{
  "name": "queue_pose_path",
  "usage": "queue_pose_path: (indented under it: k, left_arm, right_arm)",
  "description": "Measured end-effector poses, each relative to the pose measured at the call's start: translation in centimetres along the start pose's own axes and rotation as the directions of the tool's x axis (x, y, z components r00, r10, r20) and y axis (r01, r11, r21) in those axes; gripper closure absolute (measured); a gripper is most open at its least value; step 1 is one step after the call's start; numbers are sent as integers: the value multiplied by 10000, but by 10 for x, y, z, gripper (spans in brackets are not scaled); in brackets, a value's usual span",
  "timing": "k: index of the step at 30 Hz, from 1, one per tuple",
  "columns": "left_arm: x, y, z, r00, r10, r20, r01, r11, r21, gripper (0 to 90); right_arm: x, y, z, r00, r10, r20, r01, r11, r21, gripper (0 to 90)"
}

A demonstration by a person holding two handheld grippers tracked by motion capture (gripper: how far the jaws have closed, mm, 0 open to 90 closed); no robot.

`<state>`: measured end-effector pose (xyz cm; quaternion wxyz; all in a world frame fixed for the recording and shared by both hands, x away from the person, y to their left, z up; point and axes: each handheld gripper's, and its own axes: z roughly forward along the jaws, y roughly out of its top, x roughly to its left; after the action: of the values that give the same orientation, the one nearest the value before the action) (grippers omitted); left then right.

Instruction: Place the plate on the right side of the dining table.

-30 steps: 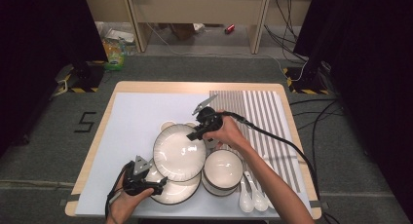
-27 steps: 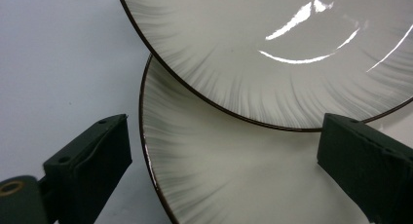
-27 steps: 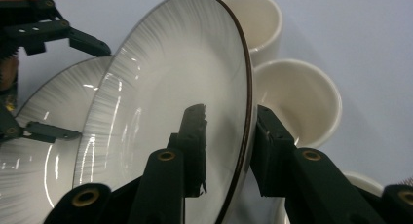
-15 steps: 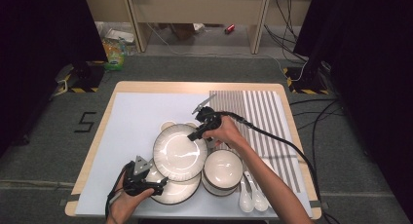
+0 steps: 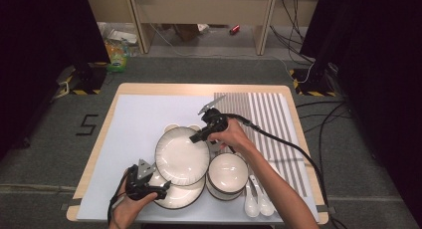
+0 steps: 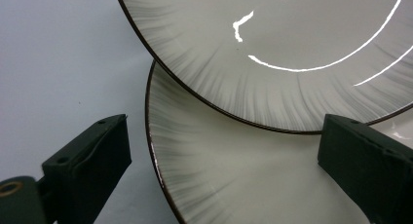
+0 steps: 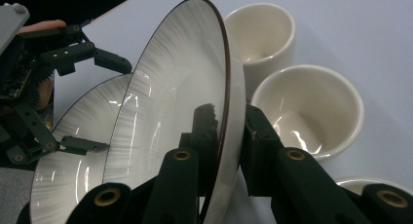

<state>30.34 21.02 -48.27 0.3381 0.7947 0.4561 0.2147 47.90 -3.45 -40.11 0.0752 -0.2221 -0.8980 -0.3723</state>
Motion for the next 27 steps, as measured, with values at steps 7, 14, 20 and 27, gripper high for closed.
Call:
queue_pose_path:
  k: [7, 14, 20, 27]
  left_arm:
    - [-3, 0, -1, 10000, 81, -8, -81, 9999, -94, 67]
    - [-6, 2, -4, 9995, 259, -190, -263, 9995, -183, 151]
    - [-6, 2, -6, 9988, 356, -333, -366, 9989, -282, 165]
    - [-2, 5, -16, 9990, 256, -373, -277, 9979, -590, 163]
  right_arm:
    - [3, 2, -2, 10000, 84, -29, -84, 9999, -86, 802]
    - [5, 9, -4, 9999, -36, 111, 36, 10000, 29, 807]
    - [8, 18, -2, 9996, -154, 224, 151, 9998, 137, 805]
    - [12, 28, -4, 9990, -252, 364, 241, 9992, 315, 796]
